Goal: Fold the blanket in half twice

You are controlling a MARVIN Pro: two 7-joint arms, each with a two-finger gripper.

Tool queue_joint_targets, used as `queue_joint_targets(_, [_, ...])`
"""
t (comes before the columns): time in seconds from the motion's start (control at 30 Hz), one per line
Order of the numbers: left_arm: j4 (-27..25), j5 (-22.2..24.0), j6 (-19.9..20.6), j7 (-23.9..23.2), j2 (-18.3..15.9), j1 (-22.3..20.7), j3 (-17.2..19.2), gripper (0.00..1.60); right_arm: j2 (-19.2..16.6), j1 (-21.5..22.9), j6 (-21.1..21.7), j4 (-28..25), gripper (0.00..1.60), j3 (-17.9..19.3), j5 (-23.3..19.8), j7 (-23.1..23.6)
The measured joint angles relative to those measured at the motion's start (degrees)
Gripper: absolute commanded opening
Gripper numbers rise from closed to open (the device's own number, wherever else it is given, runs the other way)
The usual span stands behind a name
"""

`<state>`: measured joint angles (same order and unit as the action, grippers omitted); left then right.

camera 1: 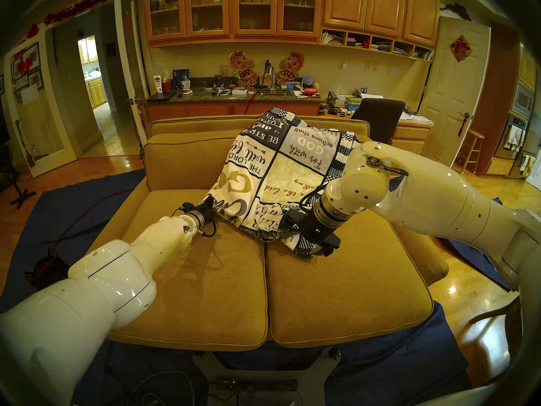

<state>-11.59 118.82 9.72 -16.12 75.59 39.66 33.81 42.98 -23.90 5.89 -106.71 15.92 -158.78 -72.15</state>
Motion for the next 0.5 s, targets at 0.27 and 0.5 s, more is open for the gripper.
queue_joint_targets(0.27, [1.3,0.2,-1.5,-3.2,0.9,0.2,0.7,0.00,0.0,0.0,0.0,0.0,1.60,0.0,0.0,0.0])
queue_joint_targets(0.5, [-1.0,0.3,-6.5,-8.5,1.6,2.0,1.3,0.00,0.0,0.0,0.0,0.0,1.60,0.0,0.0,0.0])
